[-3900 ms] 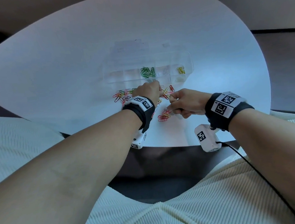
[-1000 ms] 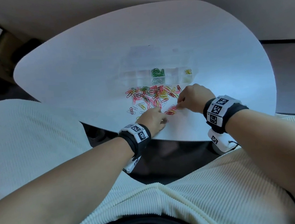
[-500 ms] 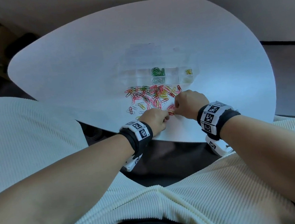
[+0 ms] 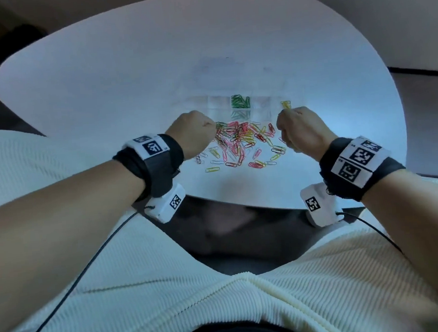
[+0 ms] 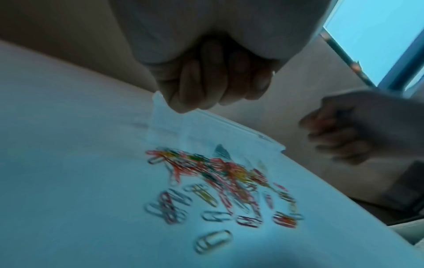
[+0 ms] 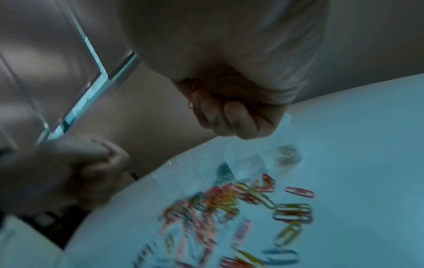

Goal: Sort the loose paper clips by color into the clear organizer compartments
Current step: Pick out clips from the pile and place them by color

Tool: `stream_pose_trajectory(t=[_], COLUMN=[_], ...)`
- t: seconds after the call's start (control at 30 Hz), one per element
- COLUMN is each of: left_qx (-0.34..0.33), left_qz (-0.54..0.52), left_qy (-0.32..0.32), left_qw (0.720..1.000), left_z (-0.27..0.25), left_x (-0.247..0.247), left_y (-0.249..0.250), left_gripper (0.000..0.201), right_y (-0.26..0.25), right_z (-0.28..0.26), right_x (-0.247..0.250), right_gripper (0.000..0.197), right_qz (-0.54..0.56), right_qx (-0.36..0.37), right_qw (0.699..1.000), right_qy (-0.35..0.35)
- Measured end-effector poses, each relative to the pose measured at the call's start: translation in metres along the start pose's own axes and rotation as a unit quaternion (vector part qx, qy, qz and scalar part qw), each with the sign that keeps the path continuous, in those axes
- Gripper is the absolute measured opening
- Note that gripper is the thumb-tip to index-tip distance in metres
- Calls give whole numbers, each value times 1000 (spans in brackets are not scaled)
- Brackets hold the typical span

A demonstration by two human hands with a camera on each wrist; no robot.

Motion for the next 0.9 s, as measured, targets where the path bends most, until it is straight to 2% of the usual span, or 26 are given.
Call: stream_pose_trajectory(t=[0.1,0.2,0.3,0.43,0.6,0.77,0.9], left_qx=[14,9,-19,-65,-88,-105,-102], left_qz=[33,93,182,244,261,294,288], left_qy=[-18,-57,-88,-84,-89,-95,-95], left_qw=[999,994,979,964,957,945,948], left_z=[11,17,14,11,10,9,12], left_x=[2,-8,-25,-33,-34,-42,-42], left_y=[-5,-10,-11,-10,-12,-12,-14], left_gripper=[30,27,22,22,34,30,28], right_y=[-17,-20,-6,15,37,52,58], right_z=[-16,-26,-31,-30,-25,-18,-13], right_x=[-1,-8,-19,-31,-37,-44,-51], right_gripper=[37,35,33,27,19,23,26], right_qz=[124,191,186,146,169,197,219], right_qx=[10,17,8,-29,-107,-113,-131], right_qw=[992,981,983,989,980,974,967], right_qy=[0,4,6,-4,3,1,-18])
Point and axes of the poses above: each hand's wrist, its own z-axis towards the middle knuckle, its own x-axis out of the back of the hand, y = z × x, the point moved 6 cm from there along z, towards the middle knuckle, and after that the axes turned 1 degree about x, right-handed, at the moved point
